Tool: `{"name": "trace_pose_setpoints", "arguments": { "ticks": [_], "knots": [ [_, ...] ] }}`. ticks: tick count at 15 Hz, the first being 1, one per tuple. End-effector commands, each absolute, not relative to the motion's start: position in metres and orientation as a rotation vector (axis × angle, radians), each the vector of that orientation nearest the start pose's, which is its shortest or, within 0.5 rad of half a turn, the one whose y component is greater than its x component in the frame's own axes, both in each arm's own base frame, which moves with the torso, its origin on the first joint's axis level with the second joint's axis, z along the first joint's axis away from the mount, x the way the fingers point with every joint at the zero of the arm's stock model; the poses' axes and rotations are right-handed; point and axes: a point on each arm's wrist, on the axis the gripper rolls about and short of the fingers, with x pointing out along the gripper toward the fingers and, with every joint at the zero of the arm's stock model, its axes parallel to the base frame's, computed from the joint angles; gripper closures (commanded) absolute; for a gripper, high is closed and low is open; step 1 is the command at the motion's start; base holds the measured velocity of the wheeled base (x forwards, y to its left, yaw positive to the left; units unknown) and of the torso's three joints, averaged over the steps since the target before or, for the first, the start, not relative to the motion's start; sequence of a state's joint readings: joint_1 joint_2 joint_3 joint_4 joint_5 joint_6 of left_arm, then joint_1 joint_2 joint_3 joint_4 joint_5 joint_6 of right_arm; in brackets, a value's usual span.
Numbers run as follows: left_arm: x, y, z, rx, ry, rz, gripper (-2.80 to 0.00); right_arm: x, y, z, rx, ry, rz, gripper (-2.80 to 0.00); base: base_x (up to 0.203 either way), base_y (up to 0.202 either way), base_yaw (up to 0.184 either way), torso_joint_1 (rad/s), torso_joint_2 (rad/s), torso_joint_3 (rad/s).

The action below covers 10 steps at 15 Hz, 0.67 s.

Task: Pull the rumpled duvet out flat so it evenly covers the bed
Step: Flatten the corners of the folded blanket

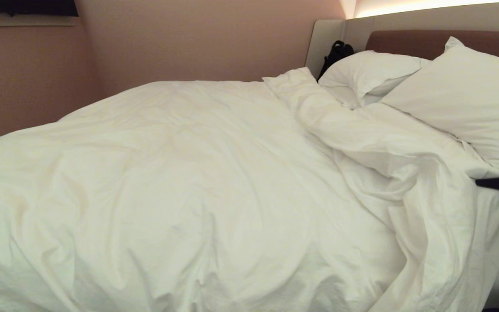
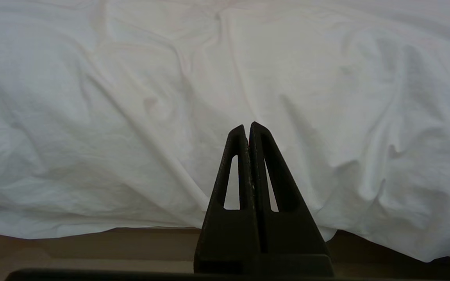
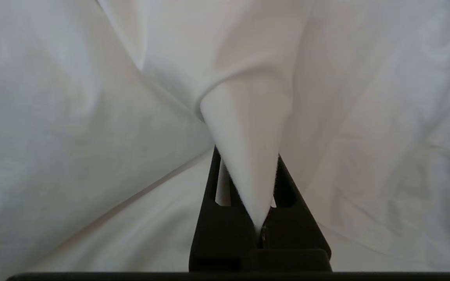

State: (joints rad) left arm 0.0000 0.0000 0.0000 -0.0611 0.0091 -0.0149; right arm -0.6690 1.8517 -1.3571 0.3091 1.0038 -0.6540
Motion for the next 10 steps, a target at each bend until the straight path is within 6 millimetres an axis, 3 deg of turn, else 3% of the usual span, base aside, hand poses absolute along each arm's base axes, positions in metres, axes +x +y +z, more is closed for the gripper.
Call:
{"name": "trace_pose_setpoints", "arguments": {
  "ticks": [1, 10],
  "knots": [
    [-0.023, 0.0, 0.082, -0.016, -0.062, 0.009, 0.0, 0.272, -0.202, 0.215, 0.021, 0.395, 0.426, 0.0, 0.0, 0.0, 0.0, 0.0, 0.0, 0.0],
    [-0.023, 0.0, 0.082, -0.016, -0.061, 0.009, 0.0, 0.261, -0.236, 0.232, 0.071, 0.37, 0.313, 0.0, 0.0, 0.0, 0.0, 0.0, 0.0, 0.0]
  ]
}}
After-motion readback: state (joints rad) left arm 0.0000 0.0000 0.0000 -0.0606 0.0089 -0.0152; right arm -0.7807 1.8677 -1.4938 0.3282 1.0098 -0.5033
